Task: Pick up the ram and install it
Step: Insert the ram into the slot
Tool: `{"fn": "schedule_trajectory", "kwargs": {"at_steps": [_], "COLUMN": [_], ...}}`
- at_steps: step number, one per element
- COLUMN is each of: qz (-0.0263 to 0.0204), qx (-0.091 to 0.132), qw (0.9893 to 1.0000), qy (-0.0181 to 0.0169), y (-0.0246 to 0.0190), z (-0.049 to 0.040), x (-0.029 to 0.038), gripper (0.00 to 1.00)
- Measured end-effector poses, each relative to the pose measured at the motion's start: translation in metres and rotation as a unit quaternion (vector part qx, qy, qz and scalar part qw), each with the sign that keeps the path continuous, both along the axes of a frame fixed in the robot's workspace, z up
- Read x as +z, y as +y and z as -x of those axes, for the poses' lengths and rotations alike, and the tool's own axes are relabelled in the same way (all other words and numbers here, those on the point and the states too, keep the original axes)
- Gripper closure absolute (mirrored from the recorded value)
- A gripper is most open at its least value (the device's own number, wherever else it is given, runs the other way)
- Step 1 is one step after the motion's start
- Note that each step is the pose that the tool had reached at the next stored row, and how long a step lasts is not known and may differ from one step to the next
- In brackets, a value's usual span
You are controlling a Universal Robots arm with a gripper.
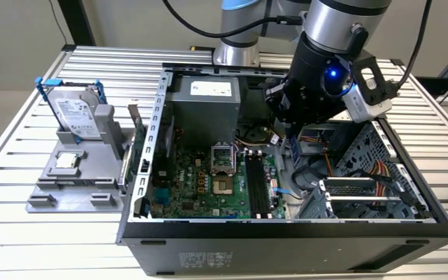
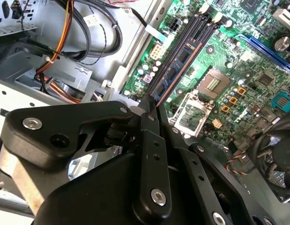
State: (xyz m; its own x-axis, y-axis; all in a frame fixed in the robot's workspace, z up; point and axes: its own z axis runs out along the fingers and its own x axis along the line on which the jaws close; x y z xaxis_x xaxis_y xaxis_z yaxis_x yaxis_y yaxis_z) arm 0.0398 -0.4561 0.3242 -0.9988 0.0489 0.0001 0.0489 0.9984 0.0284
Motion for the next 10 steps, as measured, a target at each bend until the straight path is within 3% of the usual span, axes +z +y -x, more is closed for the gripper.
{"fn": "schedule_trajectory", "kwargs": {"at_steps": [10], "qz": [0.0002], "qx": [0.000], "qw": [1.0000], "qy": [0.0000], "y": [0.0001], "z": [0.0000], "x": [-0.0006], "gripper": [1.00]}}
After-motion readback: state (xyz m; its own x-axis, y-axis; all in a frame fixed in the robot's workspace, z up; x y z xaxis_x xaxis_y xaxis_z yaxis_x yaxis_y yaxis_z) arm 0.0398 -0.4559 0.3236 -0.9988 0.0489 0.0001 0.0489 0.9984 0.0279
